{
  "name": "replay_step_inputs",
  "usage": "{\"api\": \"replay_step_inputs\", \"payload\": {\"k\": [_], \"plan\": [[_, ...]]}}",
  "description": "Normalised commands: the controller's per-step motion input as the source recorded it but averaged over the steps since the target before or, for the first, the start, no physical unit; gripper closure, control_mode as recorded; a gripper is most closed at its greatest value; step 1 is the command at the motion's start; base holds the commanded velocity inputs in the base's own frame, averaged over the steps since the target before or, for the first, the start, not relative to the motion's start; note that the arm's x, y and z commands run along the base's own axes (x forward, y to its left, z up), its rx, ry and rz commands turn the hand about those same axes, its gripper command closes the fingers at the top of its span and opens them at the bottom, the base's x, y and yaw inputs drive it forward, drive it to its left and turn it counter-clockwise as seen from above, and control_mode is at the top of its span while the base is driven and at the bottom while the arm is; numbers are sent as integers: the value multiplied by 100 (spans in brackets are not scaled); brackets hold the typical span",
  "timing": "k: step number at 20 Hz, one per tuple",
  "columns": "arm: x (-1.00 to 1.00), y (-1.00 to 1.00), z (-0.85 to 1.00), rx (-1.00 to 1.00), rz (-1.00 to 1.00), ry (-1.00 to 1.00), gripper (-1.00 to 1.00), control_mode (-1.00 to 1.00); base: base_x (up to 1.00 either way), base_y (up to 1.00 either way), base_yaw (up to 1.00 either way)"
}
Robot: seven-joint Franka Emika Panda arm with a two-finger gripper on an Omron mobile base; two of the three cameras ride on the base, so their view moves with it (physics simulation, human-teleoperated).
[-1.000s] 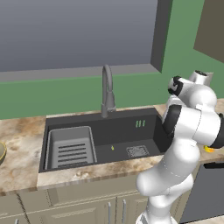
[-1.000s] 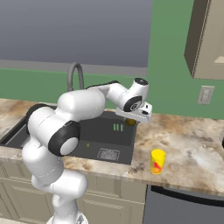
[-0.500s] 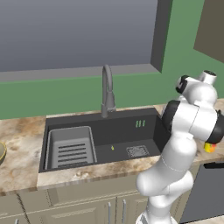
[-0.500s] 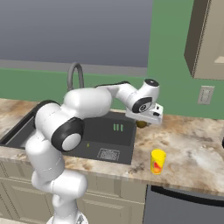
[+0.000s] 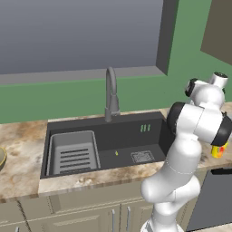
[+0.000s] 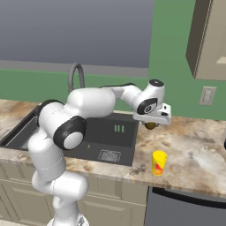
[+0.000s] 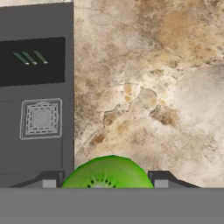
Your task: Remove the kiwi and lemon wedge from the sink. Then move the bowl and cup from the counter to the sink for washing.
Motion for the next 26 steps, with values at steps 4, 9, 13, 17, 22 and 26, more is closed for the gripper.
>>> {"api": "replay_step_inputs", "payload": {"k": [4, 9, 13, 17, 22, 26], "plan": [[-1, -13, -9, -16, 6, -14, 100, -100, 0, 0, 0], [-2, -14, -14, -15, 7, -15, 100, -100, 0, 0, 0], [-1, -12, -17, -12, 6, -11, 100, -100, 0, 0, 0], [0, -10, -15, -12, 4, -3, 100, -100, 0, 0, 0], [0, -10, -14, -9, 4, -4, 100, -100, 0, 0, 0], [0, -9, -14, -6, 4, -1, 100, -100, 0, 0, 0]]}}
